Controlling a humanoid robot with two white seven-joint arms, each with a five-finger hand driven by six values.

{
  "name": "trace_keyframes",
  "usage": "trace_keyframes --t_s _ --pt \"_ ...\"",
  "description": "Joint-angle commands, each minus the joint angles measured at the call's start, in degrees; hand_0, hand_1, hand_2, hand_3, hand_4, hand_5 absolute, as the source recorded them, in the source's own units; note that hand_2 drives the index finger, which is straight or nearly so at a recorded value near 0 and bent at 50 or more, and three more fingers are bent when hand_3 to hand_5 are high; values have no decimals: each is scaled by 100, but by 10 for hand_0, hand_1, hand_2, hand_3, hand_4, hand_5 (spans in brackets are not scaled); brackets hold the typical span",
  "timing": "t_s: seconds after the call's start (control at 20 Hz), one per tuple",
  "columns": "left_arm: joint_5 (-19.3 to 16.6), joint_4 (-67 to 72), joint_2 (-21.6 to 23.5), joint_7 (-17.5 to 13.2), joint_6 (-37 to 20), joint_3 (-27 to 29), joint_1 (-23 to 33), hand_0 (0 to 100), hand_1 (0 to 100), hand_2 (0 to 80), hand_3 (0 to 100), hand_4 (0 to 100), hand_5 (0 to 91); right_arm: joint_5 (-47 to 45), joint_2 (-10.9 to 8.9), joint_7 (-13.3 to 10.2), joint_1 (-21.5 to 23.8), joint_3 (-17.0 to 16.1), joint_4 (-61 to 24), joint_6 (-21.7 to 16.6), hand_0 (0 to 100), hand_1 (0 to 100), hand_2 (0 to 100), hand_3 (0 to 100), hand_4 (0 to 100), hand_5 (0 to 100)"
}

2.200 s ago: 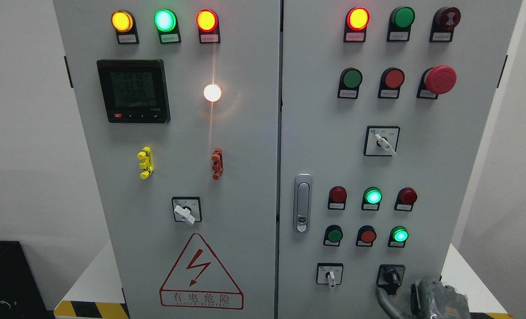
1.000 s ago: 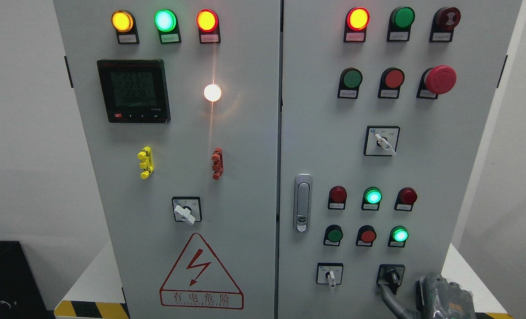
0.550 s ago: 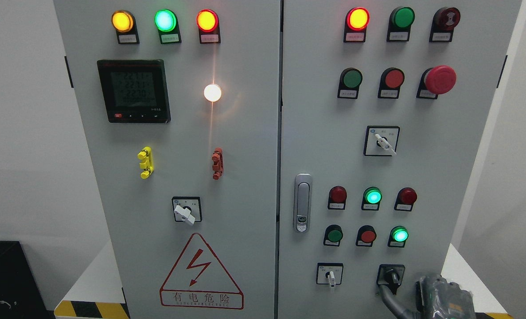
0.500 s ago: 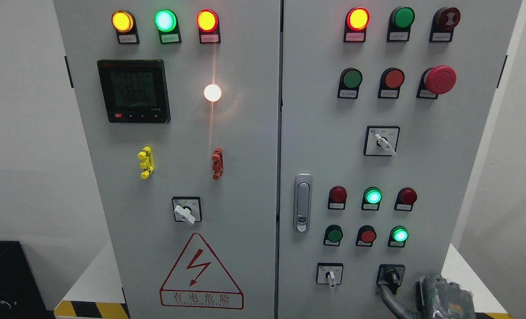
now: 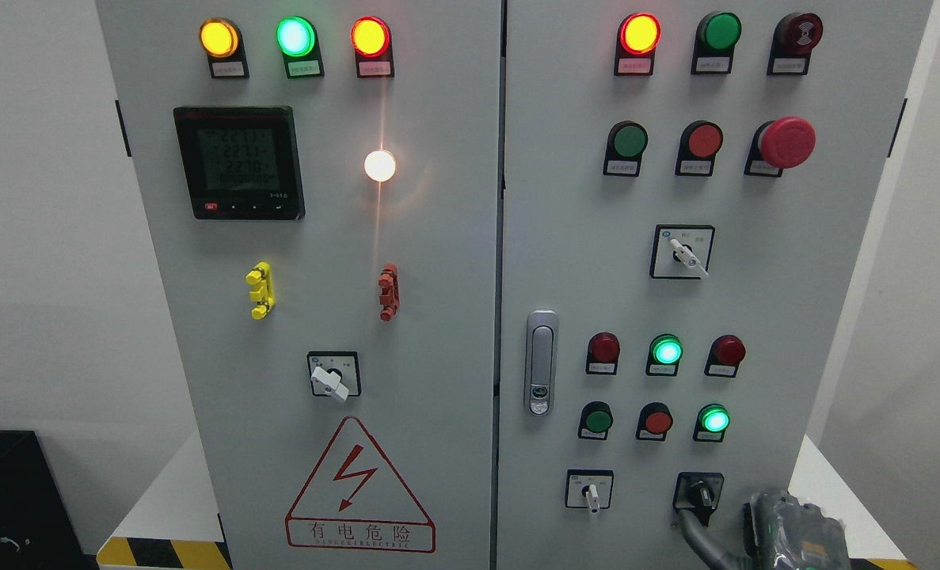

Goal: Flip black knob to close circuit
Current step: 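Twist the black knob with the right hand fingers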

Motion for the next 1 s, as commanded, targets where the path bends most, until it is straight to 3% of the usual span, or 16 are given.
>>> trace_keyframes --t_s 0.0,0.95 --pt "0 1 0 -4 -4 -5 0 120 556 0 0 0 0 -10 -14 28 -5 -281 -24 -4 0 16 958 1000 1000 1000" --pt "0 -7 0 -4 -4 -5 0 120 556 0 0 0 0 -46 -5 28 -5 -307 -86 -4 0 20 954 1000 1000 1000"
